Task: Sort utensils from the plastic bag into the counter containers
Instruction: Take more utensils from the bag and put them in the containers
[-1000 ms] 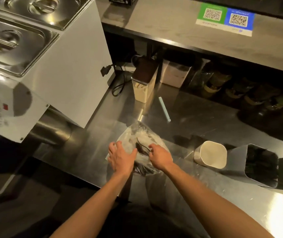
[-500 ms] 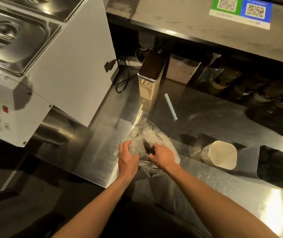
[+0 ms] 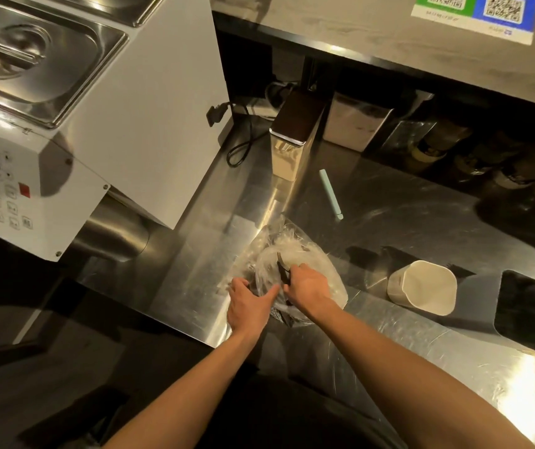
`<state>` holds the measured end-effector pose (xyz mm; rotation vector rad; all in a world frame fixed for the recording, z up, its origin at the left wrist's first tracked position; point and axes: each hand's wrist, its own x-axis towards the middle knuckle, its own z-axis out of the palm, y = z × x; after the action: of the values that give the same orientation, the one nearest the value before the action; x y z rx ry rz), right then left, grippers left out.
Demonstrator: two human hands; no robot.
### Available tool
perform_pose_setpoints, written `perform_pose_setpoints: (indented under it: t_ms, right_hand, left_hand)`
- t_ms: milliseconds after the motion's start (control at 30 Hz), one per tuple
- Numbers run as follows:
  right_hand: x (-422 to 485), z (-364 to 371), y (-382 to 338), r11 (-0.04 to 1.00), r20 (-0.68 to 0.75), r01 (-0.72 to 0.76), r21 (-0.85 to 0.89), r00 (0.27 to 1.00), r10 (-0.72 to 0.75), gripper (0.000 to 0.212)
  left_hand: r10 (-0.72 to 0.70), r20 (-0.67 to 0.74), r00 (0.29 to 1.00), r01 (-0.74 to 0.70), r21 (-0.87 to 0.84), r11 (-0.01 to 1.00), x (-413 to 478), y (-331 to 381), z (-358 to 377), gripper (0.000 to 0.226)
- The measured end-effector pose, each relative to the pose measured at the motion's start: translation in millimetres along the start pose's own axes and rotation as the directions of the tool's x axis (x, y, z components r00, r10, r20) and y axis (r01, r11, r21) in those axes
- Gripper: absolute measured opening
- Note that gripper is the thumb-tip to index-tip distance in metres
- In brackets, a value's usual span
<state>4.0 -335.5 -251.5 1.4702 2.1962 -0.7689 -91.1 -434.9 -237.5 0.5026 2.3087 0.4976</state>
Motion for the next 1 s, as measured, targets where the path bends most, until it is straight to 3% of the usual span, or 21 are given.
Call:
perform_pose_setpoints:
  t_ms: [100,200,367,567,667,800,900,1000]
  right_hand:
    - [-1.4,0.2,2.1,0.997,0.056,-0.003,0.078,0.998,-0.002,0.028]
    - [-2.6,-4.5,8.8,0.987,0.085,0.002,0.160,0.996,-0.015,0.026]
    - [-9.0,-15.7,23.4,0.990,-0.040,0.053,0.132,0.998,-0.048,0.028]
    - [-14.3,-27.4,26.1,0.989,-0.031,0.066,0.134,0.998,-0.063,0.026]
    - [-17.2,-24.2,24.0,0.988,0.027,0.052,0.149,0.998,-0.056,0.021]
    - [-23.6,-8.1,15.5,0.971,0.106,0.041,0.235,0.992,-0.068,0.017]
    - [-29.1,2.3,9.6,0.969,0.075,0.051,0.243,0.995,-0.072,0.022]
    - [-33.3,6.2,9.5,0.991,-0.032,0.062,0.119,0.998,-0.058,0.039]
  left_hand:
    - [0.003,-0.007,1.000,-0.003,0.014,1.000,-3.2,3.5,4.6,0.072]
    - [0.004,-0.013,1.000,-0.004,0.020,1.000,-2.0,4.4,8.4,0.054]
    - [-0.015,0.033,0.999,0.018,-0.099,0.995,-0.8,4.9,7.9,0.020]
    - [-0.066,0.025,0.997,0.071,-0.242,0.968,-4.4,7.6,4.9,0.006]
    - [-0.149,-0.014,0.989,0.143,-0.215,0.966,-7.1,7.5,6.3,0.023]
    - [-0.239,0.099,0.966,0.257,-0.249,0.934,-9.9,7.4,11.0,0.056]
    - [-0.238,0.111,0.965,0.261,-0.305,0.916,-8.7,-1.6,15.9,0.034]
    - [-0.265,0.084,0.961,0.276,-0.389,0.879,-10.8,-5.4,15.3,0.017]
